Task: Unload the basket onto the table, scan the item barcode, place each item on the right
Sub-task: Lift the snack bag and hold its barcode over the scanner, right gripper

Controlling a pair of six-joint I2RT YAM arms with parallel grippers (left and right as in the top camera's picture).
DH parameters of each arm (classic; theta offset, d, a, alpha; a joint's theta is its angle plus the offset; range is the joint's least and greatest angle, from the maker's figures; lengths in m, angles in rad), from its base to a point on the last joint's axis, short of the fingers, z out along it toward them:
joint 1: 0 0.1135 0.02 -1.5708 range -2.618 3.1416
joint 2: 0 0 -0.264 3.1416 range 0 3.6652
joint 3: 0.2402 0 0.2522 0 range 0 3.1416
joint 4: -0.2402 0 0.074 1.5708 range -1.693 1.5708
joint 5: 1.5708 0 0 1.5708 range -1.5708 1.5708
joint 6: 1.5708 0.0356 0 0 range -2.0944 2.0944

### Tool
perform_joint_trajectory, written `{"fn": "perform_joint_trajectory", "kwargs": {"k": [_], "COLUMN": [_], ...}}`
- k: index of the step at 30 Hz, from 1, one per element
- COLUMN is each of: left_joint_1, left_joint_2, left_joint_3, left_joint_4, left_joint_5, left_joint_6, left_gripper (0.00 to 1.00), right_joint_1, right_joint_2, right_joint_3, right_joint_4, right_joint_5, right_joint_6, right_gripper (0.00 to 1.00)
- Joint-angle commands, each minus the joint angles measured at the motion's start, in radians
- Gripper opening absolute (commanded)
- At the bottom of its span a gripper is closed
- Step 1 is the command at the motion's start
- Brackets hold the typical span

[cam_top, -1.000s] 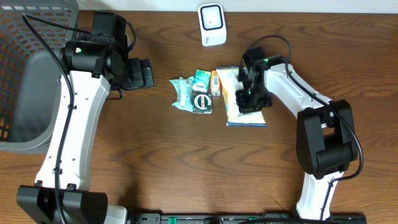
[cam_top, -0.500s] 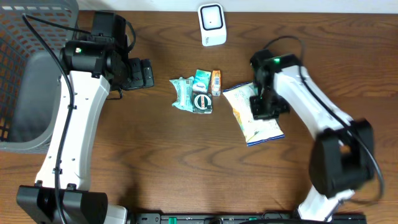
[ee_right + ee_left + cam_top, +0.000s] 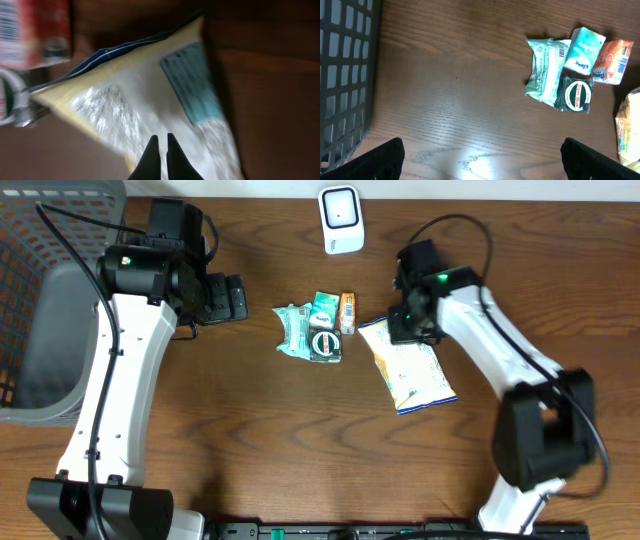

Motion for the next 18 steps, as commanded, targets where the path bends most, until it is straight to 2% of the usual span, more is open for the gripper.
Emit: {"fn": "perform_joint_trajectory", "kwargs": {"k": [1,6,11,14,16,18], "left_joint_1": [0.002,0.002,0.002,0.002,0.002,0.002], "left_joint_2": [0.009,0.009,0.009,0.009,0.009,0.009], "left_joint_3": [-0.002,-0.002,-0.002,-0.002,-0.002,-0.002], "left_joint_4": [-0.003,-0.003,-0.003,-0.003,-0.003,-0.003], "left_joint_5": [-0.005,-0.005,-0.005,-0.005,-0.005,-0.005], "left_joint_6": [0.006,0.006,0.006,0.006,0.006,0.006], "left_gripper": [0.98,0.98,0.98,0.98,0.98,0.98], "right_joint_1": [0.023,0.028,0.011,0.012,0.012,0.014], "right_joint_2": [0.134,0.175,0.101,0.043,0.036,0.036], "right_joint_3": [-0.002,0.009,0.142,0.171,0.171,0.145], "right_joint_4": [0.019,0.015,-0.152,-0.279,-0.348,-0.401], "right_joint_5": [-0.026,-0.022,-0.021,-0.021,-0.021,-0.021], "right_joint_6": [0.054,0.053,0.050,-0.010,-0.024,-0.023], "right_gripper": [0.01,0.01,0.01,0.10,0.08,0.03]}}
